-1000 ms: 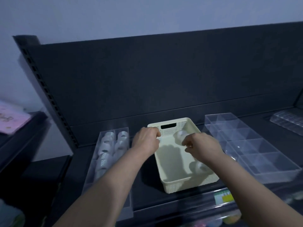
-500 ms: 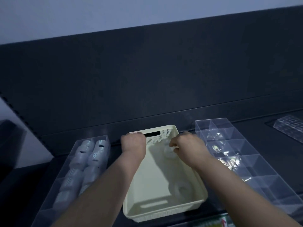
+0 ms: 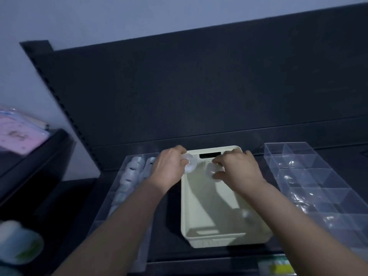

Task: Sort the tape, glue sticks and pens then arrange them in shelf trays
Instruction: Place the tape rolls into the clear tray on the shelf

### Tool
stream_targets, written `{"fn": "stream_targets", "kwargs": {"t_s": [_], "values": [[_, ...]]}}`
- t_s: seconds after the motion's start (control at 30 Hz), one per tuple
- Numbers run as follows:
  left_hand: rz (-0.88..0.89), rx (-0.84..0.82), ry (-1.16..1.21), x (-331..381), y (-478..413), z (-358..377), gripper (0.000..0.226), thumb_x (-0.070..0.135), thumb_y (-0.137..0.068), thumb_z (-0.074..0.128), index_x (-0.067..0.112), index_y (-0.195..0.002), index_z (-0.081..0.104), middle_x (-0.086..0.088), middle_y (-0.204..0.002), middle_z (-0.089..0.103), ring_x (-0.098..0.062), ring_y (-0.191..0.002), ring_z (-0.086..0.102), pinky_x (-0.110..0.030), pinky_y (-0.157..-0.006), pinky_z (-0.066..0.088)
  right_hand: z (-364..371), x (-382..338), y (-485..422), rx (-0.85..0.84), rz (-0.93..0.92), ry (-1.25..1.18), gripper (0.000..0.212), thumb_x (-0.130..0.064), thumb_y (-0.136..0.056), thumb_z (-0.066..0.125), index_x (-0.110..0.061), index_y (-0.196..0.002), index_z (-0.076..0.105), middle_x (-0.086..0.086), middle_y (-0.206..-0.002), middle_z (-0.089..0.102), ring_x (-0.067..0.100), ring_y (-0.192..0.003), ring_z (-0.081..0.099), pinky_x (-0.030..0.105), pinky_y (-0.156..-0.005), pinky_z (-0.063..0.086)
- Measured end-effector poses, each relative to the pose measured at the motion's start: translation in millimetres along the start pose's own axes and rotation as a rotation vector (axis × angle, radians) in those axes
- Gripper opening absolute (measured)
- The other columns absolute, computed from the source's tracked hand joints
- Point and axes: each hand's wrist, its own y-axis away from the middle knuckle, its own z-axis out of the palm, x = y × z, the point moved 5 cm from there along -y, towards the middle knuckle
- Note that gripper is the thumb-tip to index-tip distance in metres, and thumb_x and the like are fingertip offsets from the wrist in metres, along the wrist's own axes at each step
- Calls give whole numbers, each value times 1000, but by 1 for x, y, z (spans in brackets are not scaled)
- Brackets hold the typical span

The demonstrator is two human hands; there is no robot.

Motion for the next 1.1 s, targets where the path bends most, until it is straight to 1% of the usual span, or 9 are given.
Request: {"fn": "stream_targets", "kwargs": {"t_s": [0.1,0.23,0.47,0.53,0.6,0.67,0.77,0.9,1.1], "values": [[-20,69,98,-25,25,-28,29,23,-87,58,25,-116,61,3,-110,67,-19,-105,60,-38,-90,48,-9,-37,15,70,-13,-251,20,-41,-85,60,-27,-99,66,-5,-96,63,19,-95,59,33,-79,44],[16,117,196,-66,68,-75,27,24,-85,64,25,-112,64,8,-101,66,-9,-93,61,-31,-87,49,-11,-104,38,73,-44,-406,28,-34,-87,60,-30,-115,63,-5,-103,59,17,-99,58,34,-81,47],[-40,-128,194,-143,131,-109,16,19,-80,71,26,-95,70,9,-90,67,-13,-86,64,-32,-84,54,-7,-195,72,61,-60,-388,35,-36,-86,62,-28,-120,61,-4,-102,54,18,-97,57,32,-80,47],[-15,-245,129,-153,139,-101,14,22,-78,75,30,-90,70,11,-90,67,-12,-90,64,-34,-87,53,-6,-205,79,73,-26,-400,36,-37,-85,63,-28,-120,60,-5,-101,51,17,-94,58,30,-79,47],[41,-299,23,-155,145,-90,17,24,-80,73,31,-95,70,11,-97,66,-12,-94,62,-35,-88,52,-6,-212,85,77,2,-403,36,-38,-85,63,-29,-120,60,-7,-101,49,17,-92,58,31,-80,48],[127,-269,-98,-152,148,-79,25,23,-82,69,28,-107,68,6,-108,62,-15,-102,58,-34,-89,49,-5,-216,89,73,23,-399,36,-39,-85,64,-30,-119,60,-8,-100,49,15,-91,58,32,-80,49],[204,-228,-181,-151,150,-65,29,21,-81,71,24,-110,65,2,-110,62,-17,-101,58,-29,-80,47,-5,-220,93,75,22,-379,35,-40,-84,65,-30,-117,61,-12,-94,46,14,-90,59,33,-79,50],[139,-208,-20,-164,148,-69,35,22,-76,78,25,-109,66,4,-108,60,-15,-96,60,-27,-78,49,-3,-233,89,35,-45,-347,33,-36,-83,65,-29,-116,63,-9,-100,53,14,-95,59,31,-81,50],[22,-31,16,-195,150,-107,22,12,-90,58,24,-107,66,1,-110,60,-19,-102,57,-30,-84,47,20,-270,73,-156,-122,-229,30,-38,-80,68,-28,-109,67,-7,-104,65,18,-95,60,33,-77,52]]}}
